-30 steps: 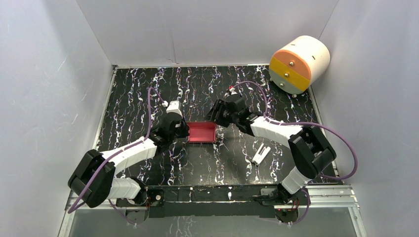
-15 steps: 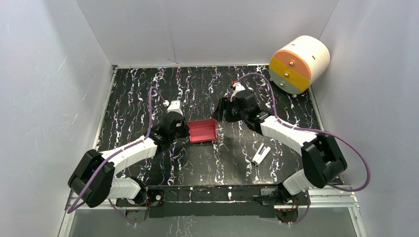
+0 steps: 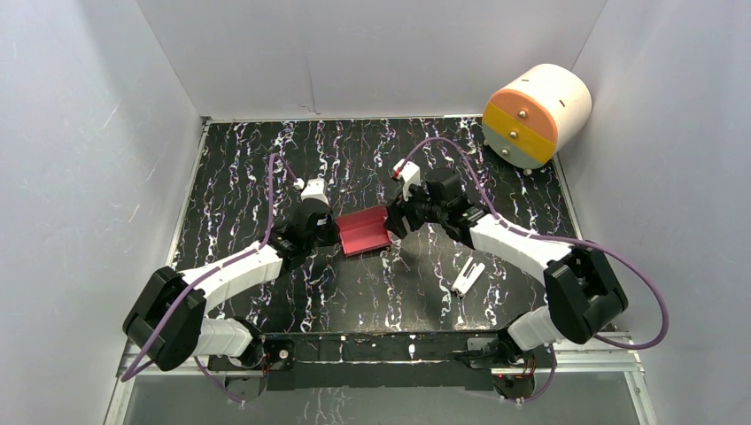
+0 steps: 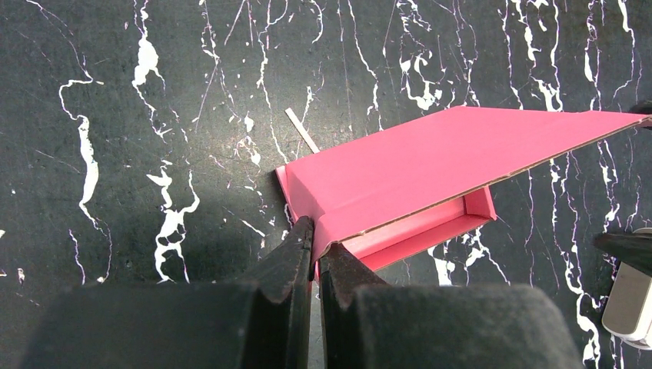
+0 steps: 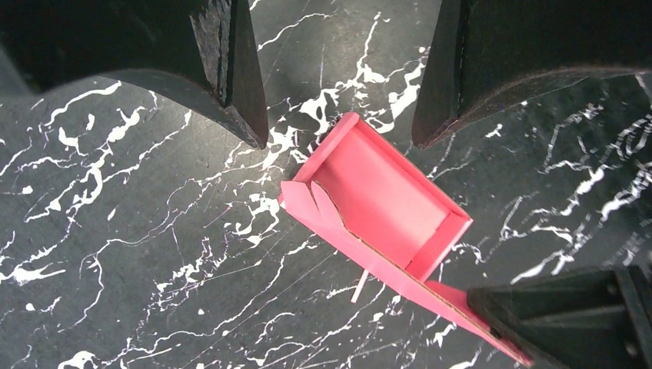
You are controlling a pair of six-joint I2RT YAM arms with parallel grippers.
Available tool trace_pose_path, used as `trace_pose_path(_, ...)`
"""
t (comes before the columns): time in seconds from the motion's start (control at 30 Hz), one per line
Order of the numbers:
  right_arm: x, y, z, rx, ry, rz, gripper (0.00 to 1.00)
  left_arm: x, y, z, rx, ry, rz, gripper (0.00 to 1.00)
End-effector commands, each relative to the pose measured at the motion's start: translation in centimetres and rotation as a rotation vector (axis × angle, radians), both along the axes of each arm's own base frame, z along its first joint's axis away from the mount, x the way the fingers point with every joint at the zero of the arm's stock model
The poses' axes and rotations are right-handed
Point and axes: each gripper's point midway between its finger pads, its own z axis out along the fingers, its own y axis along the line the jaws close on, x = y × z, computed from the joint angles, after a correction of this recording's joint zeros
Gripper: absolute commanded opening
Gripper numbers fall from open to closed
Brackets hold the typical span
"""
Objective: Fold the paper box
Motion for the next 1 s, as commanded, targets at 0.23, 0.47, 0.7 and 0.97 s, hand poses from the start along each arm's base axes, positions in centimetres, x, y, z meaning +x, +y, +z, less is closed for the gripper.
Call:
trace_pose_path(0.23, 3.8, 1.1, 0.4, -0.074, -0.341, 0.125, 0.73, -0.3, 0.0, 0.0, 0.034, 0.019, -0.020, 0.02)
trace_pose_path(0.47, 4.1, 2.4, -0.8, -0.083, -0.353, 0.206, 0.61, -0.2, 0.0, 0.0, 0.038, 0.019, -0.023, 0.02)
trace_pose_path(0.7, 3.8, 3.5, -1.5, -0.035, -0.291, 0.220, 0.40, 0.0, -0.2, 0.2, 0.036, 0.017, -0.024, 0.02)
trace_pose_path(0.97, 2.9, 4.4, -0.7, 0.070, -0.225, 0.191, 0.24, 0.4, -0.7, 0.5, 0.018, 0.018, -0.022, 0.02)
